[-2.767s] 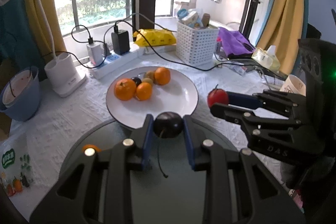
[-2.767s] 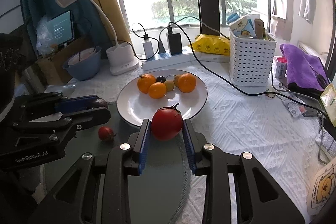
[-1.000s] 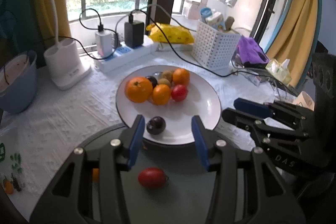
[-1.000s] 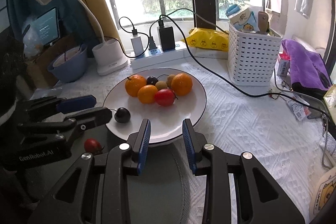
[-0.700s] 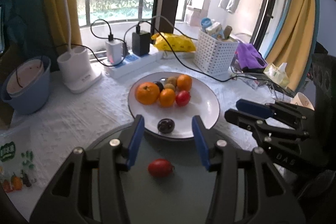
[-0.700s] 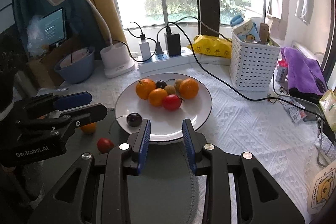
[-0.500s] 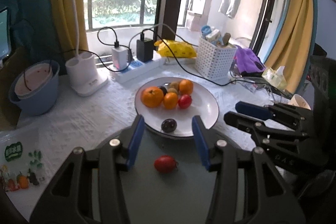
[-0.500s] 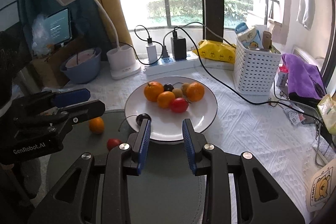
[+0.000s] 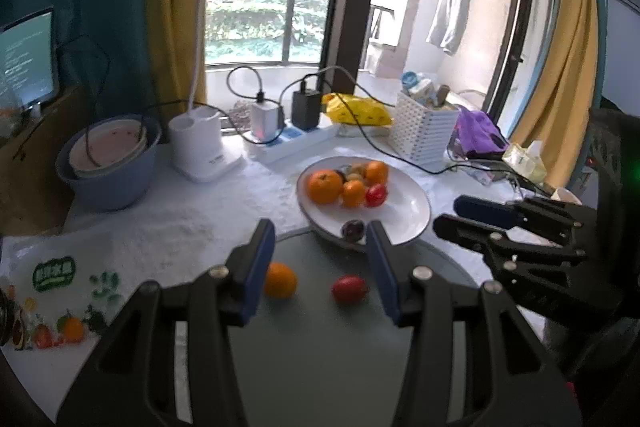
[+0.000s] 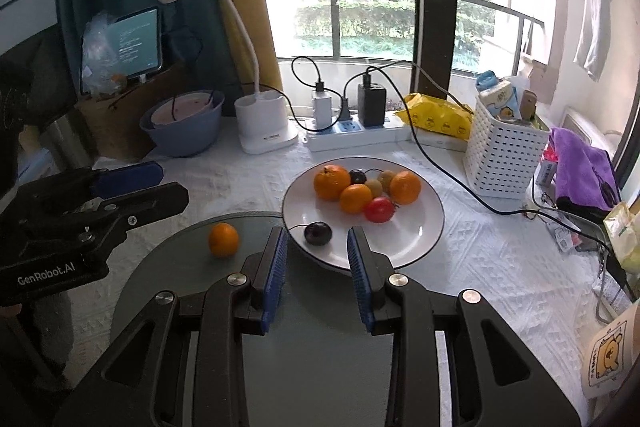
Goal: Organize fruits
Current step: 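Move both open tools back over the remaining turntable fruits, then grasp the last red tomato with the right tool while the left tool grasps the last orange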
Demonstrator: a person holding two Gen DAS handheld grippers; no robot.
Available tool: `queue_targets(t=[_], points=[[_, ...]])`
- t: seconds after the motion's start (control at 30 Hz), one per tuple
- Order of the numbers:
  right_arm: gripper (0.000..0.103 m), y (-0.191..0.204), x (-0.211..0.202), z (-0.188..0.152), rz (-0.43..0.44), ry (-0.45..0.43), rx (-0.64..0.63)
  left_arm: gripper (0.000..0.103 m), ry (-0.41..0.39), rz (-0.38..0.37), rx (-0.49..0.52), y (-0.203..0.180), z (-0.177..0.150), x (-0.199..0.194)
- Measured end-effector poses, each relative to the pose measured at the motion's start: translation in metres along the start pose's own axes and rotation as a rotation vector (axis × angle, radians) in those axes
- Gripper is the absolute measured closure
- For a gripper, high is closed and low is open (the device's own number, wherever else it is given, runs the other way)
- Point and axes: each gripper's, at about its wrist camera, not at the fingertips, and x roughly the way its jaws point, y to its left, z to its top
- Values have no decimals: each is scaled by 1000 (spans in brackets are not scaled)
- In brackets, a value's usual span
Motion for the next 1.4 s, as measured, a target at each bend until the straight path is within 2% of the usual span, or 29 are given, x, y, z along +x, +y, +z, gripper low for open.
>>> queue_targets(t=[0.57, 0.77, 1.1, 1.4], points=[[70, 29, 32, -20, 42, 100, -22, 54, 63, 38, -74, 42, -37, 7], [61, 30, 54, -28, 64, 153, -14, 54, 93, 47, -98, 50, -43, 20], [61, 26, 87, -32, 108, 216, -1, 54, 145, 50, -125, 59, -46, 48], [63, 30, 103, -34, 144, 241, -19, 54, 167, 21, -112, 57, -42, 68]])
